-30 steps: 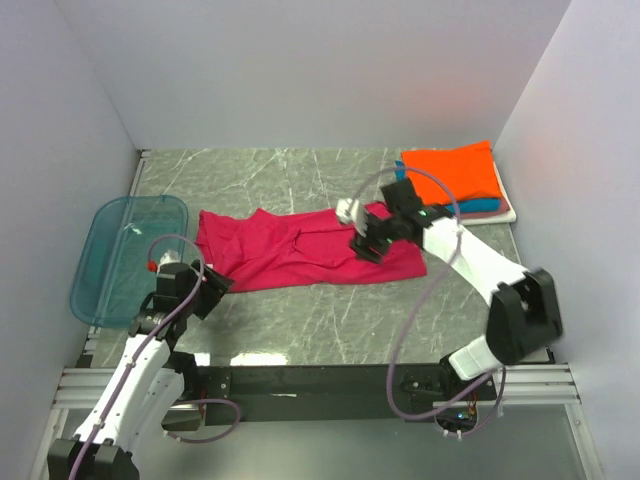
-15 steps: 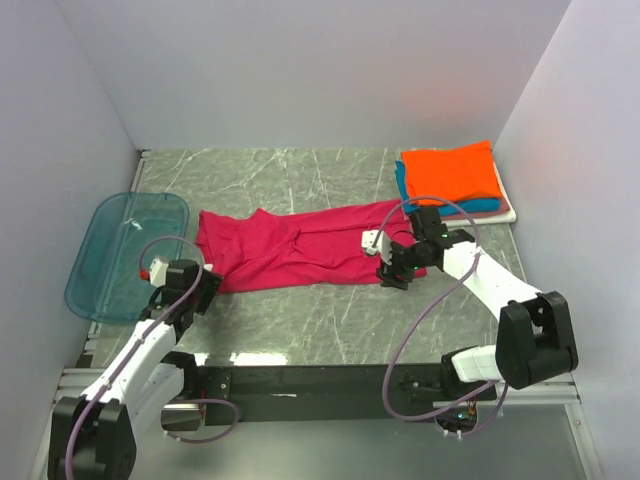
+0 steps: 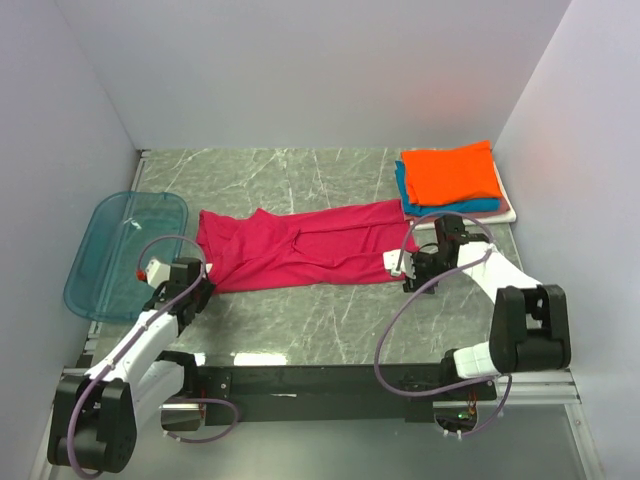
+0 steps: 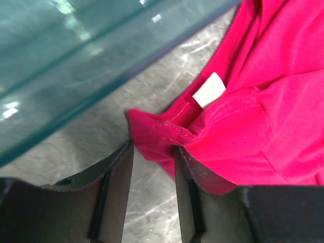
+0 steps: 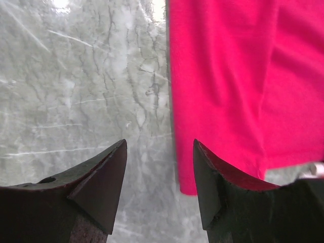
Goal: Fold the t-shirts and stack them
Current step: Fold the tshirt
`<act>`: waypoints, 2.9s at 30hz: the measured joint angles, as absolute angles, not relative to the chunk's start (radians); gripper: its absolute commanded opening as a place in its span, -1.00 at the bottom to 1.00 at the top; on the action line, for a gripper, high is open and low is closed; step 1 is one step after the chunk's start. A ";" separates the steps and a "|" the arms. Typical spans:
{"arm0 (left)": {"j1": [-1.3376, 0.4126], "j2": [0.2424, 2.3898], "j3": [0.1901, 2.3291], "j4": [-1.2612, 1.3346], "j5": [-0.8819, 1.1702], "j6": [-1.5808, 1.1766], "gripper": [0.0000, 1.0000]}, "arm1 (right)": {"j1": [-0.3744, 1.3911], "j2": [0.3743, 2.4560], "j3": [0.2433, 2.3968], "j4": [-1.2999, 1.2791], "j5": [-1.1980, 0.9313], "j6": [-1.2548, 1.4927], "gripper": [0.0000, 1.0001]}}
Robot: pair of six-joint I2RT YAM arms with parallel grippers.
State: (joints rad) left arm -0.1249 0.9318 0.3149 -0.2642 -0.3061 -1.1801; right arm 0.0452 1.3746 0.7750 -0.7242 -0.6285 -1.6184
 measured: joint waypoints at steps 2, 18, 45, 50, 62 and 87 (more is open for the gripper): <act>-0.125 0.921 0.315 -0.279 -0.319 -1.174 -0.18 | 0.045 1.407 0.775 -0.718 -0.625 -1.642 0.22; -0.123 0.907 0.329 -0.319 -0.330 -1.164 -0.51 | 0.053 1.518 0.791 -0.565 -0.498 -1.623 0.04; -0.123 0.772 0.418 -0.488 -0.344 -1.160 -0.99 | -0.049 1.339 0.722 -0.682 -0.473 -1.655 -1.00; -0.123 0.757 0.421 -0.525 -0.319 -1.160 -0.99 | -0.141 1.226 0.623 -0.762 -0.466 -1.719 -1.00; -0.127 0.718 0.431 -0.615 -0.202 -1.169 -0.99 | -0.286 0.865 0.487 -1.017 -0.402 -1.850 -1.00; -0.128 0.694 0.655 -0.542 -0.030 -0.912 0.32 | -0.233 1.102 0.878 -1.005 -0.880 -1.463 0.68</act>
State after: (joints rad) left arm -0.1276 0.6945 0.6548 -0.5415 -0.0303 -0.9115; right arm -0.2325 1.1023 0.8783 -1.0046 -0.8799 -1.4628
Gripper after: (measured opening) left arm 0.710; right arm 0.922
